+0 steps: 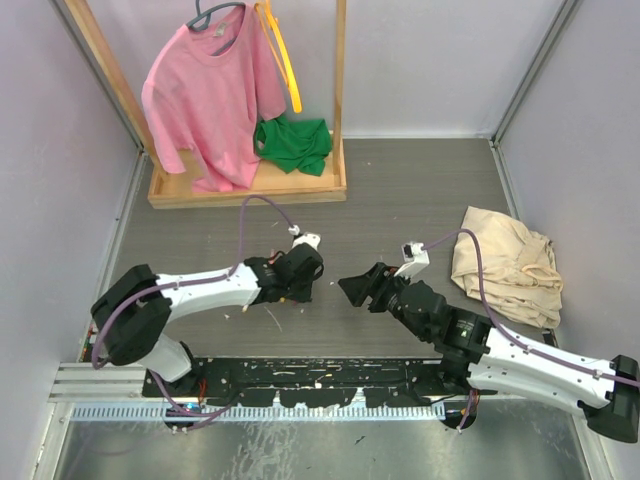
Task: Insert the pens into the pen caps
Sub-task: Place the pen at the center of the board.
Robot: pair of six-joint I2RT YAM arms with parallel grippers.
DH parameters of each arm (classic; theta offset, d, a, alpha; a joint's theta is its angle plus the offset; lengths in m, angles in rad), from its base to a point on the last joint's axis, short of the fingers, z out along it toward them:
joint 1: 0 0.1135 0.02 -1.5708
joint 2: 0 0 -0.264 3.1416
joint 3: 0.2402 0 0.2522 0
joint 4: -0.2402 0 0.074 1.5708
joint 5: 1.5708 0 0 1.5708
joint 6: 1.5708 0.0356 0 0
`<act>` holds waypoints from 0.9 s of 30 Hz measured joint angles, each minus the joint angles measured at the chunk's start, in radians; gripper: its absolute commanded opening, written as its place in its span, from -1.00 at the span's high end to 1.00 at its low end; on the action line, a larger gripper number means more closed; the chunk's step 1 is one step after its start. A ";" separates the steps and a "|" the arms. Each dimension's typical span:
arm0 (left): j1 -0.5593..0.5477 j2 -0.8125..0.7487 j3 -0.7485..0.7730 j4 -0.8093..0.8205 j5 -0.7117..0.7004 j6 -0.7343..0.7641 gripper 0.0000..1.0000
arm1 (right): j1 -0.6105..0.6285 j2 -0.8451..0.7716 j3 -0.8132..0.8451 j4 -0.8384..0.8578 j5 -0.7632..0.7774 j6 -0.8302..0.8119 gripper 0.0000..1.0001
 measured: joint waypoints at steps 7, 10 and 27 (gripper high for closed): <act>0.000 0.101 0.041 0.020 0.003 -0.018 0.95 | 0.000 -0.022 -0.014 -0.007 0.013 0.016 -0.37; 0.000 0.131 0.044 0.025 0.010 -0.031 0.91 | 0.000 -0.027 -0.023 -0.014 0.018 0.022 -0.37; -0.006 0.158 0.061 0.021 0.015 -0.072 0.53 | 0.000 -0.027 -0.039 -0.031 0.026 0.045 -0.37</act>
